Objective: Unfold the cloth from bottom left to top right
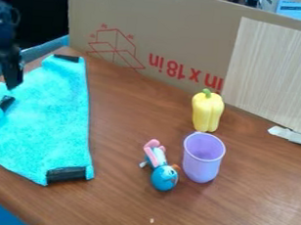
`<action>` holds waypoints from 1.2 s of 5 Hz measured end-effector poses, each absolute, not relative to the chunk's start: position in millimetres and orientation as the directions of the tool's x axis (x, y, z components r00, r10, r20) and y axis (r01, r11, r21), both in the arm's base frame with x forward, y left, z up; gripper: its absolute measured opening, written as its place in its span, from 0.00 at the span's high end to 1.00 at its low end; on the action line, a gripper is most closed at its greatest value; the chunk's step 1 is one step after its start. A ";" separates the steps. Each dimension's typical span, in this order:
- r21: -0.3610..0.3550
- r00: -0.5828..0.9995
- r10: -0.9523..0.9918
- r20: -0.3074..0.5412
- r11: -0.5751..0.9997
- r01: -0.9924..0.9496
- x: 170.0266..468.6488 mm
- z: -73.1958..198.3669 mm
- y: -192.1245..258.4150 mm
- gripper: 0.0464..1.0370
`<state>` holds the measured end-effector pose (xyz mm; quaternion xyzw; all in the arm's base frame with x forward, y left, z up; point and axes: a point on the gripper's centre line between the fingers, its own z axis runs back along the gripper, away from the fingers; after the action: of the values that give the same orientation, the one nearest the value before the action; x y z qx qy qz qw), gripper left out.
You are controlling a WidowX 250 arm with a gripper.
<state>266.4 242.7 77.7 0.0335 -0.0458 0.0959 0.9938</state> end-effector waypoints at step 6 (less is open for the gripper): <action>0.141 0.982 0.184 0.046 0.972 -0.189 263.4 39.7 248.6 0.39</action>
<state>263.4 248.6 39.7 0.0725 -0.0164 0.0938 0.9928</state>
